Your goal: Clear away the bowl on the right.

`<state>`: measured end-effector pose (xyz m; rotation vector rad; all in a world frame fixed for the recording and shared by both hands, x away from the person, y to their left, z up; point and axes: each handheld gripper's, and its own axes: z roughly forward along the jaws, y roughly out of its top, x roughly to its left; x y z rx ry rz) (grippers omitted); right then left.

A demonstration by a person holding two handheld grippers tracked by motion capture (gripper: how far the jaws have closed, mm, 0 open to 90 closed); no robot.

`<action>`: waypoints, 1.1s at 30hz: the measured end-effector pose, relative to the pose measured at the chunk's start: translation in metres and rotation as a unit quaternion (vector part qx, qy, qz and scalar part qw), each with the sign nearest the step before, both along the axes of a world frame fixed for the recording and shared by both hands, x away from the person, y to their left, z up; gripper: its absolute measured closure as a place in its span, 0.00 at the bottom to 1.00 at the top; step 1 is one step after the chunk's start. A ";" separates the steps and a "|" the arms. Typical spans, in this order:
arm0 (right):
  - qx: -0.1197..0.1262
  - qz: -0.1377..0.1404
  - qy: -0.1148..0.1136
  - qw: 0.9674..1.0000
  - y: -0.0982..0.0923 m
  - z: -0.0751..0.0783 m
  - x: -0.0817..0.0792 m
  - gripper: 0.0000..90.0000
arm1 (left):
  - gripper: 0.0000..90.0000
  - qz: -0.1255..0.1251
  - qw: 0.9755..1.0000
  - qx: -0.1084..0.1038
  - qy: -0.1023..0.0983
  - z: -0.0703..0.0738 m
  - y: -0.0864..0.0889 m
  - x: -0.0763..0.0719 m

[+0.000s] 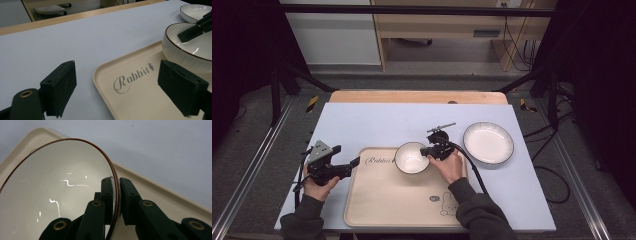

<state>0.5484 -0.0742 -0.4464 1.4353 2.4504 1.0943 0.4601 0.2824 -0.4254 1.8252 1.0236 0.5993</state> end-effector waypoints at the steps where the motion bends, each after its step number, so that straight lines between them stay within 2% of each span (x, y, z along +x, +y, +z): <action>1: 0.001 -0.002 0.003 1.000 0.000 0.000 0.000 0.91 | 0.17 0.000 1.000 0.000 0.000 0.000 0.000 0.000; 12: -0.005 0.006 -0.005 1.000 0.000 -0.002 0.001 0.89 | 0.17 -0.001 1.000 0.002 0.001 0.000 0.000 0.000; 17: -0.026 0.006 -0.042 0.999 0.002 0.000 -0.002 0.76 | 0.17 0.000 1.000 -0.001 0.000 0.001 0.000 0.000; 20: -0.032 0.001 -0.061 0.998 0.000 0.004 -0.003 0.66 | 0.17 0.000 1.000 -0.001 -0.001 0.001 0.001 0.000; 21: -0.033 0.003 -0.075 0.997 -0.001 0.005 -0.004 0.61 | 0.17 0.000 1.000 -0.001 -0.001 0.001 0.000 0.000; 25: -0.018 -0.004 -0.108 0.994 -0.004 0.013 -0.006 0.42 | 0.17 0.000 1.000 -0.002 -0.001 0.001 0.001 0.000; 33: -0.007 -0.015 -0.165 0.986 -0.012 0.034 -0.017 0.29 | 0.17 -0.001 1.000 -0.001 0.002 0.001 0.000 0.000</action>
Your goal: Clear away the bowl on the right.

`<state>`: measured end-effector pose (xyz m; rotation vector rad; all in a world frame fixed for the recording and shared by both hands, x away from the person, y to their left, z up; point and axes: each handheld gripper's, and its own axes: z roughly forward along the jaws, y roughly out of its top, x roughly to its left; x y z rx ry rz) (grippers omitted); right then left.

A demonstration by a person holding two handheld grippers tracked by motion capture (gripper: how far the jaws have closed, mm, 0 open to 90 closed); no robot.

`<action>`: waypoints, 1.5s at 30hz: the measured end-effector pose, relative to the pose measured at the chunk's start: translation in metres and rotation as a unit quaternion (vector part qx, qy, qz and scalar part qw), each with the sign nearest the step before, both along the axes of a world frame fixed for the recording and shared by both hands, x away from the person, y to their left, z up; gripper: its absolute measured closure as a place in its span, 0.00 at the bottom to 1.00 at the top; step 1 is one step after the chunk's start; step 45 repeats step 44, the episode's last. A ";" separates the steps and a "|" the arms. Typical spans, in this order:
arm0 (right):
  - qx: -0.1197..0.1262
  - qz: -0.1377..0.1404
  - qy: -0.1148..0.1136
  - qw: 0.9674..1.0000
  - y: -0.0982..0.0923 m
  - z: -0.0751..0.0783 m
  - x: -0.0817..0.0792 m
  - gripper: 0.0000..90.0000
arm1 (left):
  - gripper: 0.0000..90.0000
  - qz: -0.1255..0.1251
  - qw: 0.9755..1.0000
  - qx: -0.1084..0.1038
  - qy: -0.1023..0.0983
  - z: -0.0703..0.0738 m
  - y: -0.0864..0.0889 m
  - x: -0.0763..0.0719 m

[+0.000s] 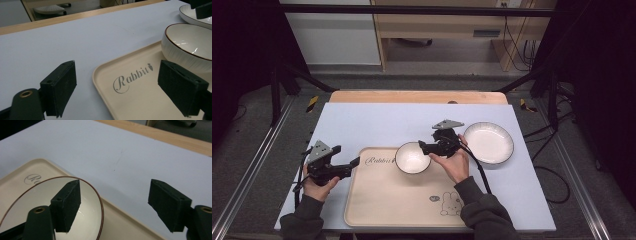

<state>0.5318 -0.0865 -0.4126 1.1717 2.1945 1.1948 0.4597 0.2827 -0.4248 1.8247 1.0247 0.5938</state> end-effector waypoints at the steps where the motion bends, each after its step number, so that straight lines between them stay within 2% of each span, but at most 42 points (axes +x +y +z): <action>1: 0.001 0.000 -0.007 1.000 -0.002 0.003 -0.001 0.27 | 0.17 0.000 1.000 0.000 0.000 0.000 0.000 0.000; 7: 0.007 -0.003 -0.048 0.999 -0.014 0.015 -0.011 0.19 | 0.17 0.000 1.000 0.000 0.001 0.000 0.000 0.000; 13: 0.021 -0.009 -0.058 0.998 -0.028 0.020 -0.020 0.17 | 0.16 -0.001 1.000 -0.003 0.002 0.000 -0.001 0.000; 19: 0.025 -0.009 -0.065 0.998 -0.038 0.017 -0.031 0.13 | 0.16 -0.001 1.000 -0.007 0.003 0.000 0.000 -0.001; 22: 0.027 -0.010 -0.076 0.997 -0.044 0.016 -0.036 0.12 | 0.16 -0.001 1.000 -0.009 0.003 0.000 0.000 -0.001; 31: 0.060 -0.022 -0.084 0.994 -0.068 0.008 -0.052 0.10 | 0.16 0.000 1.000 -0.006 0.005 -0.002 0.002 -0.003; 37: 0.057 -0.022 -0.089 0.994 -0.078 0.002 -0.060 0.10 | 0.16 0.003 1.000 -0.007 0.006 -0.004 0.003 -0.003; 45: 0.056 -0.035 -0.080 0.995 -0.089 -0.005 -0.068 0.10 | 0.16 0.008 1.000 -0.006 0.011 -0.007 0.006 -0.004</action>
